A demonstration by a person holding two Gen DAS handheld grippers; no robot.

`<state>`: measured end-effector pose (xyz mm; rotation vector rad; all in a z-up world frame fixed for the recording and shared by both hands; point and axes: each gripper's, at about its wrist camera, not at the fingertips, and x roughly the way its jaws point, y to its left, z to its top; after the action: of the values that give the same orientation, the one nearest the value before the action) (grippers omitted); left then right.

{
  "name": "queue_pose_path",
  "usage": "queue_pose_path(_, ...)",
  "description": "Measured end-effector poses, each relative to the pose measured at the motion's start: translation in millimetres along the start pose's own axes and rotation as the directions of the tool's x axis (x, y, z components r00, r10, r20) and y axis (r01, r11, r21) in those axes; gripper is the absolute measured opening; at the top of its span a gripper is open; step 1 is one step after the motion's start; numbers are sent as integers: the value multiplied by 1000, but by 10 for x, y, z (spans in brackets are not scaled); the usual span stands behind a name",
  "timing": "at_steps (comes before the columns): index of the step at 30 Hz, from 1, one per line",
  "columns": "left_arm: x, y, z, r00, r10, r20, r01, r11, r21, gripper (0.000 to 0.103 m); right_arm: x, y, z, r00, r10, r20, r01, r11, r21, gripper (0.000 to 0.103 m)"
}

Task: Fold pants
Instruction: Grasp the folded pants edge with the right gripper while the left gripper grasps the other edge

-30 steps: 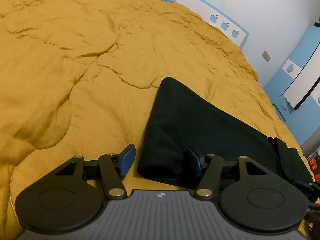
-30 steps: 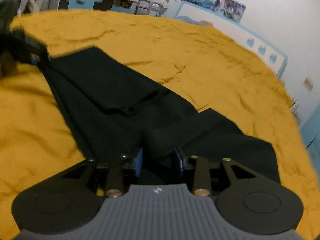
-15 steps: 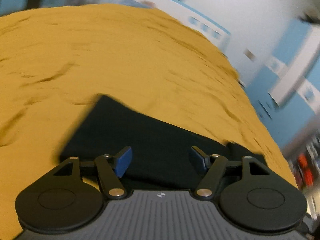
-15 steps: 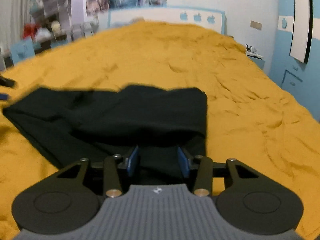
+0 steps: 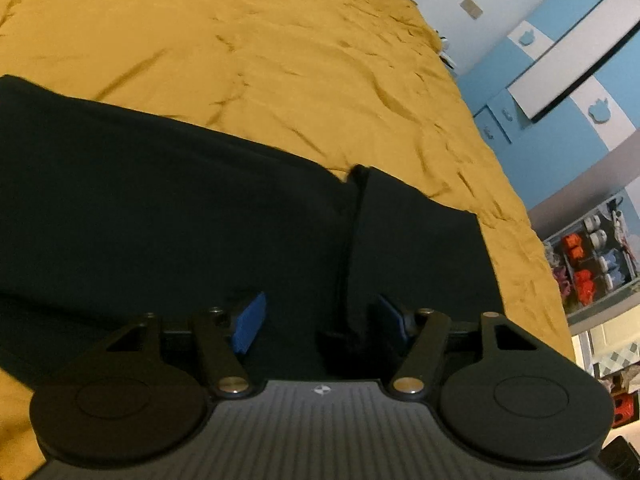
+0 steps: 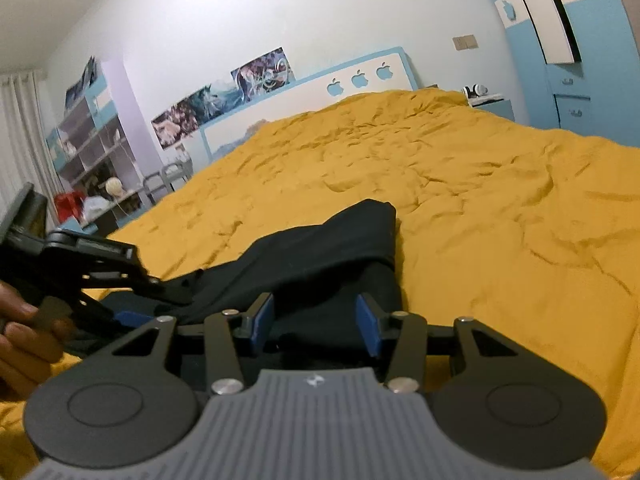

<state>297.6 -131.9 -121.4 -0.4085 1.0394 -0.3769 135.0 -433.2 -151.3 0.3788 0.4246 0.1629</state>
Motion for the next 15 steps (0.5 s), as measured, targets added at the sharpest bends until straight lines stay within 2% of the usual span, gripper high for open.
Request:
queue_pose_path(3, 38, -99, -29, 999, -34, -24, 34, 999, 9, 69, 8, -28, 1, 1000, 13, 4, -13, 1000, 13, 42)
queue_pose_path(5, 75, -153, -45, 999, -26, -36, 27, 999, 26, 48, 21, -45, -3, 1000, 20, 7, -20, 1000, 22, 42)
queue_pose_path(7, 84, -198, -49, 1000, 19, -20, -19, 999, 32, 35, 23, -50, -3, 1000, 23, 10, -23, 999, 25, 42)
queue_pose_path(9, 63, -165, -42, 1000, -7, -6, 7, 1000, -4, 14, 17, -36, -3, 1000, 19, 15, -20, 1000, 17, 42)
queue_pose_path(10, 17, -145, -51, 999, -35, 7, 35, 999, -34, 9, 11, -21, -5, 1000, 17, 20, -17, 1000, 9, 42)
queue_pose_path(12, -148, -100, -78, 993, -86, 80, 93, 992, -81, 7, -22, 33, -5, 999, 6, 41, -5, 1000, -19, 43)
queue_pose_path(14, -377, -52, -121, 972, -162, 168, 180, 979, -100, 6, -80, 84, 9, 998, 11, 65, -8, 999, -42, 43)
queue_pose_path(15, -461, -31, -145, 965, -178, 192, 201, 974, -103, 6, -107, 104, 15, 997, 18, 73, -15, 999, -46, 43)
